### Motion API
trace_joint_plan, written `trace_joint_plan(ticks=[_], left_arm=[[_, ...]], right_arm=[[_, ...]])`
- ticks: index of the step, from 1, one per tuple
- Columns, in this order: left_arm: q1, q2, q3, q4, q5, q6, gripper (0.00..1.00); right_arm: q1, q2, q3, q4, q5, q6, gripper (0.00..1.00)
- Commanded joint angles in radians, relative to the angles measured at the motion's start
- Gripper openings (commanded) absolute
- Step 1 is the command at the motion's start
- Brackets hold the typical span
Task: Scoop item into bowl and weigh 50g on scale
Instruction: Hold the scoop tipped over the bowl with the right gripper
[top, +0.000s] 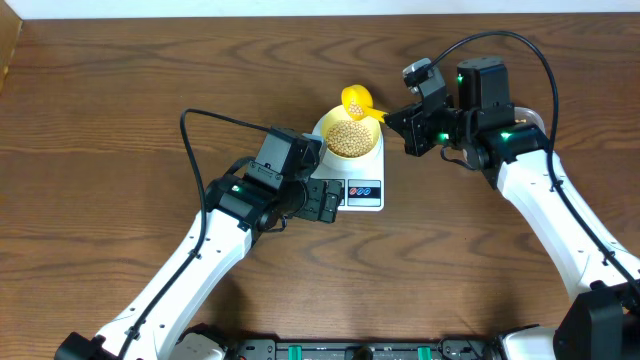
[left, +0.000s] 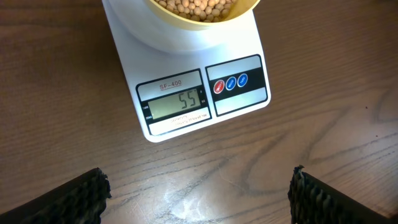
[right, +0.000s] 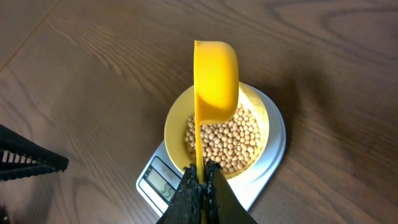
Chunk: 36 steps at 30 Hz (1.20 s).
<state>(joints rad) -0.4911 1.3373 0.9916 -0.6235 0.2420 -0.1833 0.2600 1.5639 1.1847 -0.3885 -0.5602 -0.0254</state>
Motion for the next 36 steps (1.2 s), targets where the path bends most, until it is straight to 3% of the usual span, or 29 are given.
trace_joint_plan(ticks=[1,8,19,36], left_arm=[[0.001,-0.013,-0.008,0.000,0.011,0.005,0.94],[0.001,-0.013,-0.008,0.000,0.011,0.005,0.94],[0.001,-0.013,-0.008,0.000,0.011,0.005,0.94],[0.001,-0.013,-0.008,0.000,0.011,0.005,0.94]], right_arm=[[-0.003,-0.014,0.025,-0.008,0.024,0.001,0.01],[0.006,-0.014,0.025,-0.013,0.054,-0.067,0.01],[0.094,-0.013,0.025,-0.017,0.181,-0.066,0.01],[0.108,-0.013,0.025,-0.066,0.190,-0.069,0.01]])
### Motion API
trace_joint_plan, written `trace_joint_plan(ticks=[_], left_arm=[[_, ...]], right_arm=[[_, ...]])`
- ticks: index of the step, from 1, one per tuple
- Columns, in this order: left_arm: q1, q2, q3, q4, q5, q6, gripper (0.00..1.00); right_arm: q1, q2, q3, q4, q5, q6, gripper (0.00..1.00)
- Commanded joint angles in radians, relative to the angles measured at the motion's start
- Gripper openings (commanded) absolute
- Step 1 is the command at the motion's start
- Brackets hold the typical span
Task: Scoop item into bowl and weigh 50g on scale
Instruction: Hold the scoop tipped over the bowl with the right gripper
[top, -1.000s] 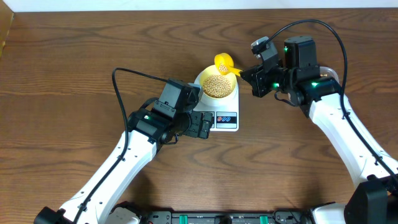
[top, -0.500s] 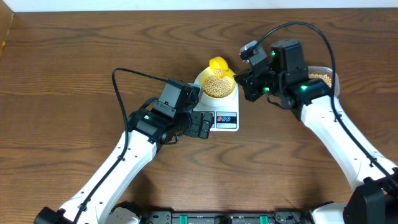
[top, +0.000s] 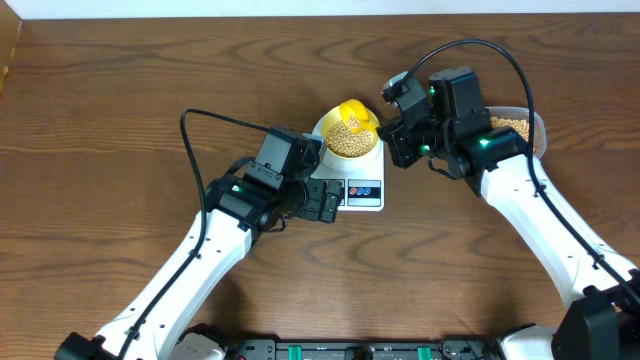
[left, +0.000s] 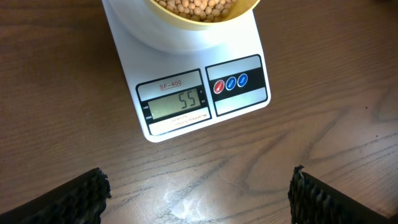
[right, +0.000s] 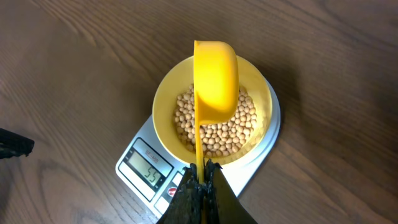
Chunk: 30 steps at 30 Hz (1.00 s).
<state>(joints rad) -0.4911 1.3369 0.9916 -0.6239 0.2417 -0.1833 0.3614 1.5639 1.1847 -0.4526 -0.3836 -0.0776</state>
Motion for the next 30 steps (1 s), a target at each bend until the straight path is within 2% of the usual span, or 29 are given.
trace_joint_plan(ticks=[1,30], left_arm=[[0.001,-0.013,-0.008,0.001,0.012,0.005,0.94],[0.001,-0.013,-0.008,0.001,0.012,0.005,0.94]], right_arm=[[0.006,-0.013,0.025,-0.003,0.014,-0.023,0.01],[0.007,0.022,0.024,-0.005,0.035,-0.104,0.01]])
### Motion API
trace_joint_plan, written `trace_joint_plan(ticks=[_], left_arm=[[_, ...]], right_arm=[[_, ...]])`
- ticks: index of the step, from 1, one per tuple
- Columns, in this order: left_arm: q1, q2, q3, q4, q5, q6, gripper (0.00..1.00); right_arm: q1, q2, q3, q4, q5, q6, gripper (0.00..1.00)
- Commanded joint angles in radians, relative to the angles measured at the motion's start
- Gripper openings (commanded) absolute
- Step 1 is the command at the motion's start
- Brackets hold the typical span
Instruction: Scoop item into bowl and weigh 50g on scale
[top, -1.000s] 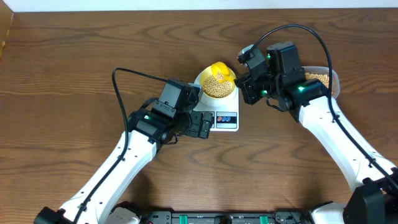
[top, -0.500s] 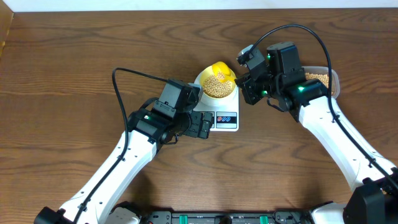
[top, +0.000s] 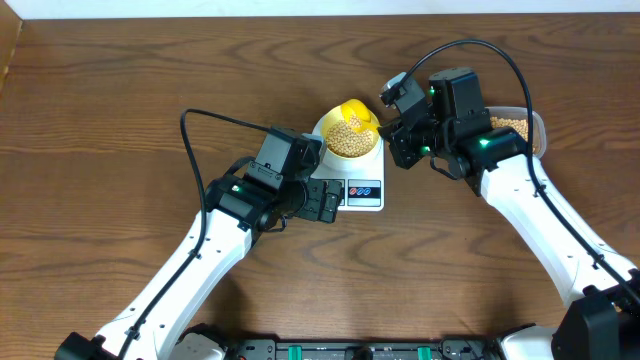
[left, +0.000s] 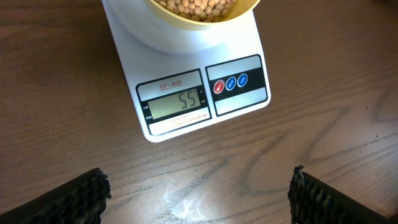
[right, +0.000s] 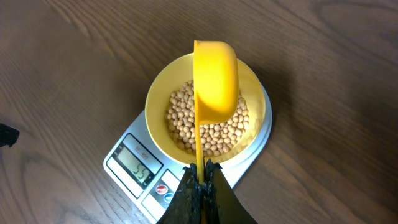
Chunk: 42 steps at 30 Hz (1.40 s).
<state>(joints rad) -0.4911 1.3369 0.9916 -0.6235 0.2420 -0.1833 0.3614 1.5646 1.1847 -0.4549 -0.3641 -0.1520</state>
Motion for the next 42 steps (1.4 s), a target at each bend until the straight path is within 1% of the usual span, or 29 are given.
trace_joint_plan(ticks=[1,10,14,42], left_arm=[[0.001,-0.013,-0.008,0.000,0.011,0.005,0.94],[0.001,-0.013,-0.008,0.000,0.011,0.005,0.94],[0.001,-0.013,-0.008,0.000,0.011,0.005,0.94],[0.001,-0.013,-0.008,0.000,0.011,0.005,0.95]], right_arm=[[0.007,0.027,0.024,-0.002,0.019,-0.029,0.01],[0.007,0.046,0.024,0.002,0.023,-0.048,0.01],[0.007,0.046,0.024,0.018,0.046,-0.048,0.01],[0.026,0.074,0.023,0.043,0.044,-0.043,0.01]])
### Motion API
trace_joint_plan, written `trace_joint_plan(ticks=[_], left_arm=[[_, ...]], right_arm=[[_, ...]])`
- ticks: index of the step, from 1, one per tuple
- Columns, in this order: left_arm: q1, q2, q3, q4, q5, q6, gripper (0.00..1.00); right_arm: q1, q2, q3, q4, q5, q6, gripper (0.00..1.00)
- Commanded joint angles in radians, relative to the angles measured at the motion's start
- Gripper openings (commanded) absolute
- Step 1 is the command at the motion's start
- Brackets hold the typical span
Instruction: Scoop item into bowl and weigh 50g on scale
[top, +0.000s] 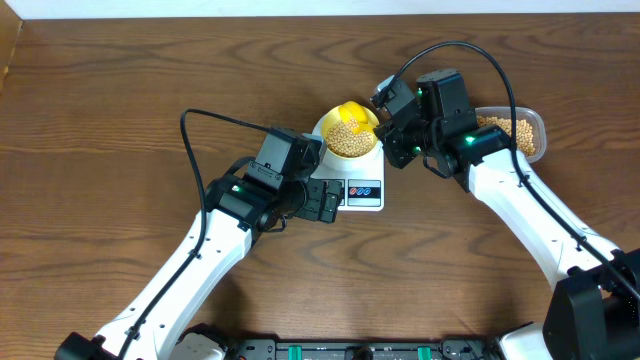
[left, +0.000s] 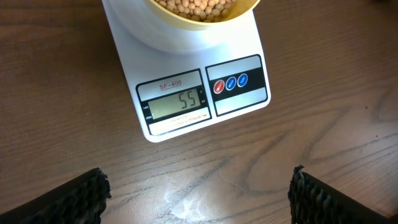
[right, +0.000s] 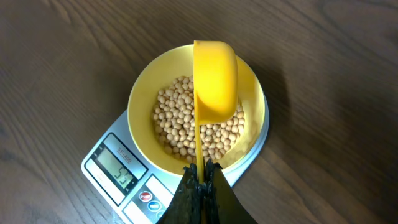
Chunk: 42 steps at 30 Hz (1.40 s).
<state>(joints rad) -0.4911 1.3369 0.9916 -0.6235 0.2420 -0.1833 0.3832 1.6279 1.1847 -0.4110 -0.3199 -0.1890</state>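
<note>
A yellow bowl (right: 143, 99) of soybeans (right: 174, 121) stands on the white scale (left: 199, 93), whose display (left: 177, 102) reads 55. My right gripper (right: 200, 171) is shut on the handle of a yellow scoop (right: 216, 78), which hangs turned on its side over the bowl's right half. In the overhead view the scoop (top: 352, 109) sits above the bowl's far rim. My left gripper (left: 198, 186) is open just in front of the scale, over bare table, with nothing between its fingers.
A clear container (top: 515, 128) of soybeans lies at the right, behind the right arm. The left arm (top: 250, 195) rests against the scale's left front corner. A cable (top: 215, 120) arcs over the table to the left of the bowl.
My right gripper has shifted slightly left with the scoop, so the bowl sits lower and more to the left in its view. The scale reading stays at 55. The left arm is unmoved.
The right gripper held the scoop beyond the bowl's far rim, with the scale at 55. It then stood closer, scoop over the beans, and stayed there. Now the scoop hangs over the bowl's right half. The left gripper remained open before the scale throughout.
</note>
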Motion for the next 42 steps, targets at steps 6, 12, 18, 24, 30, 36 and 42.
trace_joint_plan(ticks=[6,12,18,24,30,36,42], left_arm=[[0.001,-0.013,-0.008,0.000,0.011,0.005,0.94],[0.001,-0.013,-0.008,0.000,0.011,0.005,0.94],[0.001,-0.013,-0.008,0.000,0.011,0.005,0.94],[0.001,-0.013,-0.008,0.000,0.011,0.005,0.94],[0.001,-0.013,-0.008,0.000,0.011,0.005,0.94],[0.001,-0.013,-0.008,0.000,0.011,0.005,0.94],[0.001,-0.013,-0.008,0.000,0.011,0.005,0.94]], right_arm=[[0.005,0.011,0.023,-0.002,-0.001,-0.006,0.01],[0.005,0.011,0.023,-0.001,-0.001,-0.007,0.01],[0.005,0.011,0.023,-0.002,-0.001,-0.007,0.01],[0.005,0.011,0.023,-0.002,-0.002,-0.007,0.01],[0.005,0.011,0.023,-0.002,-0.004,-0.007,0.01],[0.008,0.011,0.023,-0.004,-0.002,-0.041,0.01],[0.016,0.011,0.023,-0.008,0.051,-0.078,0.01]])
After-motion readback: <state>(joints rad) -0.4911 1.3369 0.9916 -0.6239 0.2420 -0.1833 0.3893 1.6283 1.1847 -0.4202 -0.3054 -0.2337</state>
